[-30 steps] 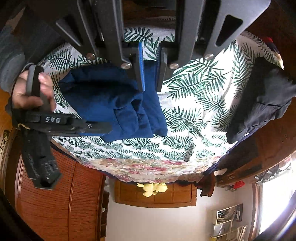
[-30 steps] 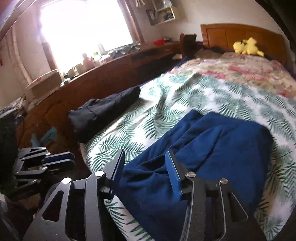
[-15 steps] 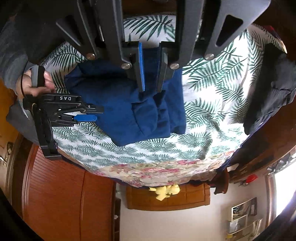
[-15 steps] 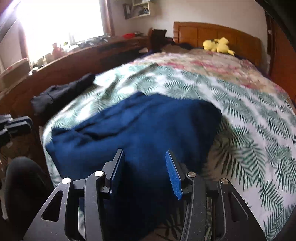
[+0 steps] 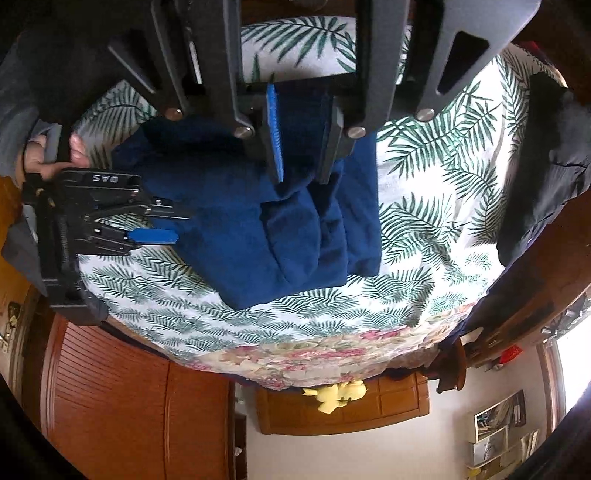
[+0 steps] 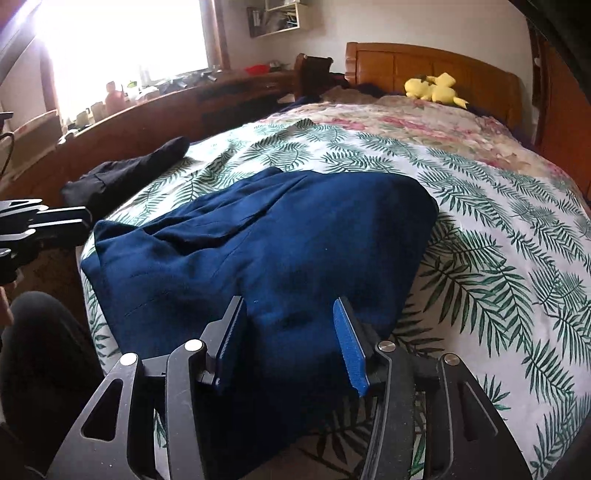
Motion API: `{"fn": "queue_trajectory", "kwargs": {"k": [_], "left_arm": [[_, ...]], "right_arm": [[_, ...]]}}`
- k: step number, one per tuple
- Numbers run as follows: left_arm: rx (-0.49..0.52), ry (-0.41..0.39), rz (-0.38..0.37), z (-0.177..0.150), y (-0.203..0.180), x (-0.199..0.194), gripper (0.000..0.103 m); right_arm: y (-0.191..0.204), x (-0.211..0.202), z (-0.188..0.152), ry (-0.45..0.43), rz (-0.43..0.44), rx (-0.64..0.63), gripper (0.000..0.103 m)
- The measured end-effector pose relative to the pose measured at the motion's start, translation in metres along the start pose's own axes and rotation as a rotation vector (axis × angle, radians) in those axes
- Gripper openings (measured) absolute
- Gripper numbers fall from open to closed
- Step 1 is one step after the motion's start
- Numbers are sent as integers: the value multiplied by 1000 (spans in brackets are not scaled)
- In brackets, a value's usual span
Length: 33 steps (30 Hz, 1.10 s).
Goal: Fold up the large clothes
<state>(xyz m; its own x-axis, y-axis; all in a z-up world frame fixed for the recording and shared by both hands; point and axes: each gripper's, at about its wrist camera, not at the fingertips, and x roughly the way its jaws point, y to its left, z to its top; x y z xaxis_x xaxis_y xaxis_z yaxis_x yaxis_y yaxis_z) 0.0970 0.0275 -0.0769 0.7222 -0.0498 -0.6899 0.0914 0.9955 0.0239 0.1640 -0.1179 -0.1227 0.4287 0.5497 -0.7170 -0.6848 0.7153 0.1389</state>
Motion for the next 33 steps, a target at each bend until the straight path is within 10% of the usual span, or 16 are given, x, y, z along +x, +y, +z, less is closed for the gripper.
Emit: {"fn": "queue_trajectory", "kwargs": {"k": [33], "left_arm": [[-13,59,-9,-23,3,34,20]], "right_arm": [[6,1,-3,-5,-19,-27,50]]}}
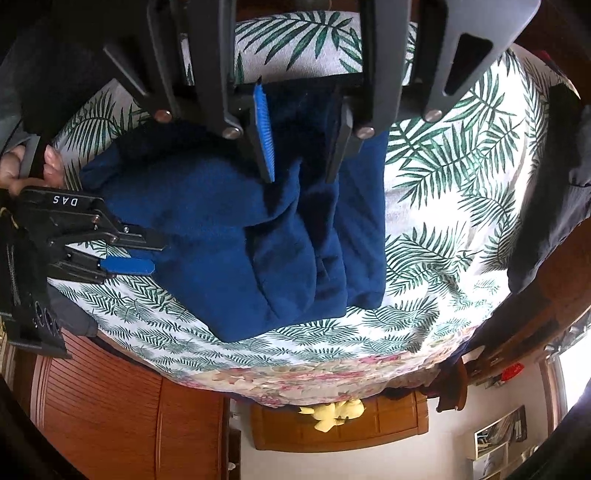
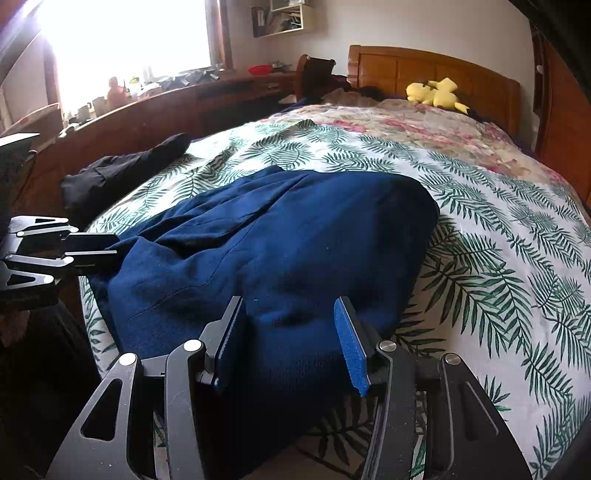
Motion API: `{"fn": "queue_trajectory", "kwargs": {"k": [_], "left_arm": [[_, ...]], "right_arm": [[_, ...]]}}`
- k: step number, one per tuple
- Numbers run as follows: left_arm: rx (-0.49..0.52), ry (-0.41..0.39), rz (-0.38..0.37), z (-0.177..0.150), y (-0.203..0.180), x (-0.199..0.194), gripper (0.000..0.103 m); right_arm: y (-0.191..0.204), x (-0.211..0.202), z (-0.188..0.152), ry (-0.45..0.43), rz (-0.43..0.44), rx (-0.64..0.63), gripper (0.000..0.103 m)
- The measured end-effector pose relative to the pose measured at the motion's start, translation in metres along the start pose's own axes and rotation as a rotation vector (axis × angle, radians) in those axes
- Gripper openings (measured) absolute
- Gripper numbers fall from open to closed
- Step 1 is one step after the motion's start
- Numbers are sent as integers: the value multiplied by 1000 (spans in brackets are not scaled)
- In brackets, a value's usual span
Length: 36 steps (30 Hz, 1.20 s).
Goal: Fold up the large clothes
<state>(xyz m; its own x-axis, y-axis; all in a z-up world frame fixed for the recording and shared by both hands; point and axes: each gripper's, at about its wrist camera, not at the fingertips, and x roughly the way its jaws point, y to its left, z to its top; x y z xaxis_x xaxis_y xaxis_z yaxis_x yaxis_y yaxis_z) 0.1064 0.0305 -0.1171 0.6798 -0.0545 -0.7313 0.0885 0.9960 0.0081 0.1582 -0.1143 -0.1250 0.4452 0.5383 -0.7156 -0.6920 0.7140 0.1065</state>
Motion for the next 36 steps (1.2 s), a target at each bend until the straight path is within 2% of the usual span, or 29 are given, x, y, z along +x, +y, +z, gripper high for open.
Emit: {"fn": "queue_trajectory", "kwargs": {"k": [2,3,10,15,19,23,26,28,32,36], "left_arm": [[9,-8,-27,1,-1,-3,10],[14,-17,-26,3,-2,-5,8],[10,-169,3,20,-2,-51,6],[-7,-233,43,25,15,-77,6],[-59,-204,77,9,46,-75,6],[-98,-122,74,-17,66,-51,6],[-97,-96,64,-30,63,-38,6],[-83,-93,69,-34,59,-34,6],[-79,-93,47,-37,60,-30,6],[-87,-94,8,-35,66,-30,6]], "right_arm": [[1,-2,0,-5,-8,-6,50],[1,-3,1,-8,-12,-10,50],[2,-13,7,-33,-9,-14,50],[8,-23,17,-85,34,-7,50],[18,-31,25,-123,108,-7,50],[31,-23,28,-90,162,-23,50],[41,0,24,-5,139,-57,51],[44,8,21,17,122,-68,51],[38,8,25,7,119,-58,50],[12,12,36,-18,51,-10,53]]}}
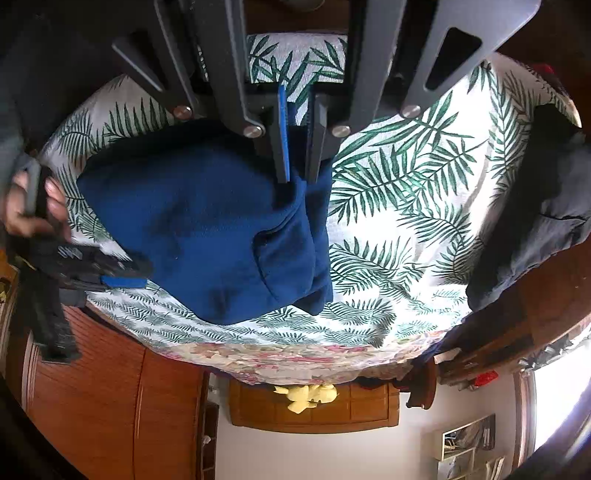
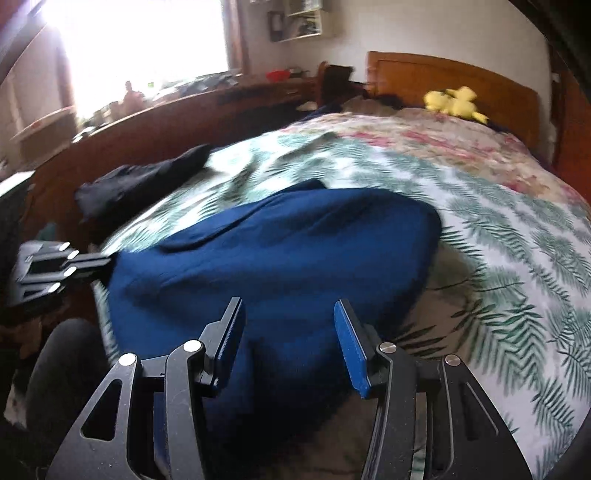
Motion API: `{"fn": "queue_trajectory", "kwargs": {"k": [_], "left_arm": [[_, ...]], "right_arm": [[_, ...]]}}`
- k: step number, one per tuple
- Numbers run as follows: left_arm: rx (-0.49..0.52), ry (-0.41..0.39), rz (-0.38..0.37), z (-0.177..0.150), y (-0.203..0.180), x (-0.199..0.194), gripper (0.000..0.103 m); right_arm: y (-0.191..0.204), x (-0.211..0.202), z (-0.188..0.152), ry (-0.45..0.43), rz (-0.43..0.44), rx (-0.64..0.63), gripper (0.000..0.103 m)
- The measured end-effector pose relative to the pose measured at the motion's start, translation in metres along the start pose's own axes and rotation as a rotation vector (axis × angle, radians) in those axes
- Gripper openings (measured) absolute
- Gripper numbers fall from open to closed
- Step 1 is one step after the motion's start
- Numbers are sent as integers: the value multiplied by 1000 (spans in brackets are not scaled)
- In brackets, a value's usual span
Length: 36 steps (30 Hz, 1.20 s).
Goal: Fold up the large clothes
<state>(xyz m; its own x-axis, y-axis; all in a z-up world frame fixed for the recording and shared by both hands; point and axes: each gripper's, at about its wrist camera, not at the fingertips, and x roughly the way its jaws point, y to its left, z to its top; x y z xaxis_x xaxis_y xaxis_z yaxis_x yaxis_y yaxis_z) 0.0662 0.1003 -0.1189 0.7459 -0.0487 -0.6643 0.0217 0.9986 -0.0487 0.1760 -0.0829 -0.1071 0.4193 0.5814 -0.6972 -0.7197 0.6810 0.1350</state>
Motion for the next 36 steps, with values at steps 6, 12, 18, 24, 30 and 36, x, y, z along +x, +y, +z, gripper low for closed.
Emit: {"fn": "queue_trajectory", "kwargs": {"k": [6,12,18,24,30,36], "left_arm": [[9,6,-26,1,2,3,6],[-5,17,-38,1,3,4,6],[-18,40,-41,4,2,3,7],[-18,78,-39,2,8,-17,12],[-13,99,-66,-14,3,-28,16],[-47,126,-77,-18,2,-4,17]], "right_arm": [[-61,32,22,23,-105,121,62],[-113,73,34,103,-106,235,76],[-144,110,30,172,45,377,82],[-142,112,26,153,72,380,82],[-142,114,22,134,71,376,82],[-141,113,21,124,67,374,82]]}}
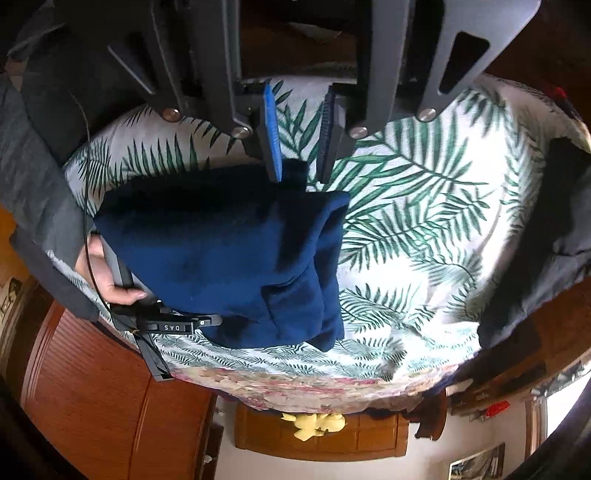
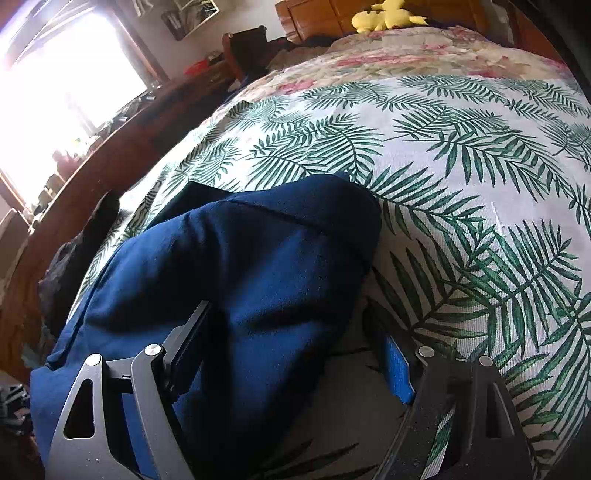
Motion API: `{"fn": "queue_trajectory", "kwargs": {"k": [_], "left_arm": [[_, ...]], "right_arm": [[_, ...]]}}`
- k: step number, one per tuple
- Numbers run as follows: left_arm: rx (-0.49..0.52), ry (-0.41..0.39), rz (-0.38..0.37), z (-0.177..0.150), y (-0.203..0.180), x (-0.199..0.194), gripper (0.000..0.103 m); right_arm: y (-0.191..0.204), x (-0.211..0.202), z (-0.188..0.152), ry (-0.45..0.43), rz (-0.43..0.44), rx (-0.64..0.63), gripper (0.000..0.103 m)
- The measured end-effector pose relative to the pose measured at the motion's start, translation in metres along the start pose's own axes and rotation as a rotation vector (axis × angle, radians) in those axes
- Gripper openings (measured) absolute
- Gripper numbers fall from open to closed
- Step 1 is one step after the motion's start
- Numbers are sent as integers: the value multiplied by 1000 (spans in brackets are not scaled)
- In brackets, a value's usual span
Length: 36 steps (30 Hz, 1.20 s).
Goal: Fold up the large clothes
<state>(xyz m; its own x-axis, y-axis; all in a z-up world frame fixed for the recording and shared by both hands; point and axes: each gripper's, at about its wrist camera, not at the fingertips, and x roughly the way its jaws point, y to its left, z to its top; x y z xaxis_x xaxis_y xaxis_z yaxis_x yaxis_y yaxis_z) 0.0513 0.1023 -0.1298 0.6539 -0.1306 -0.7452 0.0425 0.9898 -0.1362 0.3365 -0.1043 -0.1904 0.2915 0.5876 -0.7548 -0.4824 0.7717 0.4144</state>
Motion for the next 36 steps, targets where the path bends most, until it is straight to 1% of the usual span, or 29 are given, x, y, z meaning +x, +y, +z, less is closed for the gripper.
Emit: {"fn": "queue_trajectory", "kwargs": {"k": [2,5,9,15,19,21,22,23,24,25,26,27,29,31,32,35,36], "left_arm": [[-8,12,-18,1,-1,6,18],[-5,14,-13,2,-3,10,19],[-31,22,-29,5,0,16,20],[-41,43,-29,3,2,31,20],[-52,37,-30,1,2,35,20],[-46,29,-27,1,2,35,20],[-38,24,-24,0,1,36,20],[-28,17,-25,0,0,35,18],[-22,9,-42,-1,0,35,11],[-17,-1,-49,-1,-1,34,10],[-15,-16,-53,-1,-1,32,7],[-15,-29,-56,0,-1,29,6],[-10,-74,-58,3,1,18,5],[-16,-111,-66,7,5,9,5],[-19,-131,-69,10,9,3,5],[-37,-194,-60,17,26,-12,5],[-45,-215,-54,19,35,-18,5]], "right_arm": [[0,-1,-1,-3,0,-1,82],[0,-1,-2,-6,0,-2,82],[-1,-1,-2,-6,0,-2,82],[-1,-1,-2,-5,1,-1,82],[0,-1,-2,-6,1,1,82],[2,-1,-2,-7,1,-3,75],[3,-2,-2,-6,22,-5,66],[4,-2,-2,-5,38,-6,56],[6,-3,-3,-7,56,-8,51],[8,-5,-3,-12,60,-13,37],[12,-8,-3,-20,63,-28,30],[18,-11,-3,-32,52,-48,27],[32,-20,-2,-65,14,-94,16],[43,-32,0,-110,-11,-120,12],[48,-38,2,-130,-9,-122,11],[71,-55,12,-181,-13,-155,10],[85,-61,16,-198,-20,-184,10]]}}
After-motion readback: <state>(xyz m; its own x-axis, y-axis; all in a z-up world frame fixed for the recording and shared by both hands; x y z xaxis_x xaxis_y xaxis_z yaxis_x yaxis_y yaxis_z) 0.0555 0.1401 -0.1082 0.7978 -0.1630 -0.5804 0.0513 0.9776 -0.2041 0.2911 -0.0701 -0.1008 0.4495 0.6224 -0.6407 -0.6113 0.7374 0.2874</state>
